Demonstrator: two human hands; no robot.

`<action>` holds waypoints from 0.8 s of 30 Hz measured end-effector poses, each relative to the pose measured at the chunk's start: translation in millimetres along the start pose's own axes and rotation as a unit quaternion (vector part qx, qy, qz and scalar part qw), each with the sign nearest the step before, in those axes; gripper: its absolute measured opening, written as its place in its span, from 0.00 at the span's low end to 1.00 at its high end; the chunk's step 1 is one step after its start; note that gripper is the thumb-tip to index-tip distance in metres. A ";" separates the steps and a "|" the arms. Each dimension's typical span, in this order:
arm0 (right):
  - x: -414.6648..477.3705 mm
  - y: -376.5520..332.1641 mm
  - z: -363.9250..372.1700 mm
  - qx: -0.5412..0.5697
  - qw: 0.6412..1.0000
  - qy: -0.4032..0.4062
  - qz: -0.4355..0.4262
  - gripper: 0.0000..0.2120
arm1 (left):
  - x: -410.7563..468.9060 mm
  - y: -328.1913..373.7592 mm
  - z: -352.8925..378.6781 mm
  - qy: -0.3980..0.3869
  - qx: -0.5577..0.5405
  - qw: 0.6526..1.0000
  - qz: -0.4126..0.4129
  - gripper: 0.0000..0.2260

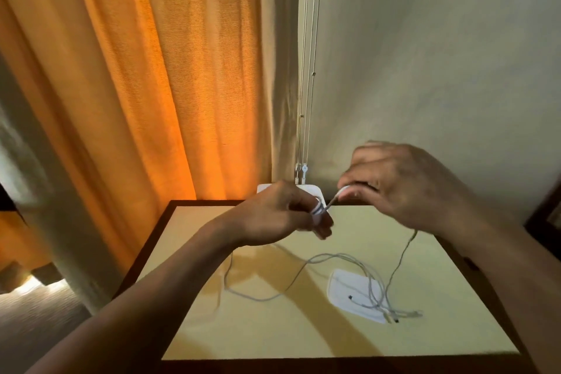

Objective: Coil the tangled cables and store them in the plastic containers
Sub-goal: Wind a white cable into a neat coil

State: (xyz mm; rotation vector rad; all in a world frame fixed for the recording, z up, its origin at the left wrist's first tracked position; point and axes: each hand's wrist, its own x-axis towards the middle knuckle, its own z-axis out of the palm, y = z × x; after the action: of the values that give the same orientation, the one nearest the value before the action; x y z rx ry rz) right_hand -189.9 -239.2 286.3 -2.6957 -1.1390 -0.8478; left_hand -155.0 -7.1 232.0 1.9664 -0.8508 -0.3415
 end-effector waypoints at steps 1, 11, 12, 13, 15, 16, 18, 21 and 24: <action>7.5 2.9 -5.0 0.012 1.000 0.001 -0.020 0.10 | -0.5 6.0 1.2 -0.016 -0.014 1.000 -0.002 0.10; 33.8 14.6 -4.3 0.335 0.937 0.013 0.101 0.10 | -16.4 30.7 -2.7 -0.051 -0.177 0.982 0.032 0.11; 33.7 14.8 -1.1 0.344 0.933 0.013 0.102 0.10 | -17.7 30.4 -2.6 -0.044 -0.183 0.981 0.038 0.10; 33.5 15.0 1.3 0.352 0.930 0.013 0.103 0.10 | -18.9 30.4 -2.3 -0.039 -0.183 0.981 0.044 0.09; 32.6 16.3 5.2 0.371 0.922 0.014 0.107 0.09 | -20.2 29.6 -0.7 -0.031 -0.181 0.981 0.056 0.08; 31.6 16.9 8.3 0.380 0.918 0.015 0.115 0.09 | -20.5 29.5 0.0 -0.025 -0.191 0.979 0.065 0.08; 27.8 16.7 18.8 0.413 0.900 0.025 0.140 0.08 | -19.4 30.7 0.3 0.002 -0.238 0.966 0.100 0.09; 17.7 11.1 43.5 0.463 0.862 0.053 0.199 0.06 | -13.2 34.0 0.0 0.096 -0.352 0.918 0.156 0.12; 10.9 -5.3 64.5 0.476 0.844 0.056 0.242 0.16 | -2.8 37.9 7.4 0.167 -0.402 0.882 0.180 0.12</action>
State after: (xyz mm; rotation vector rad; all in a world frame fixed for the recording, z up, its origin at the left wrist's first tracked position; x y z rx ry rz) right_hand -158.0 -209.6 237.2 -1.8899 -0.5478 -0.2239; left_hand -177.3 -22.2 259.9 1.0221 -0.6739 -0.0939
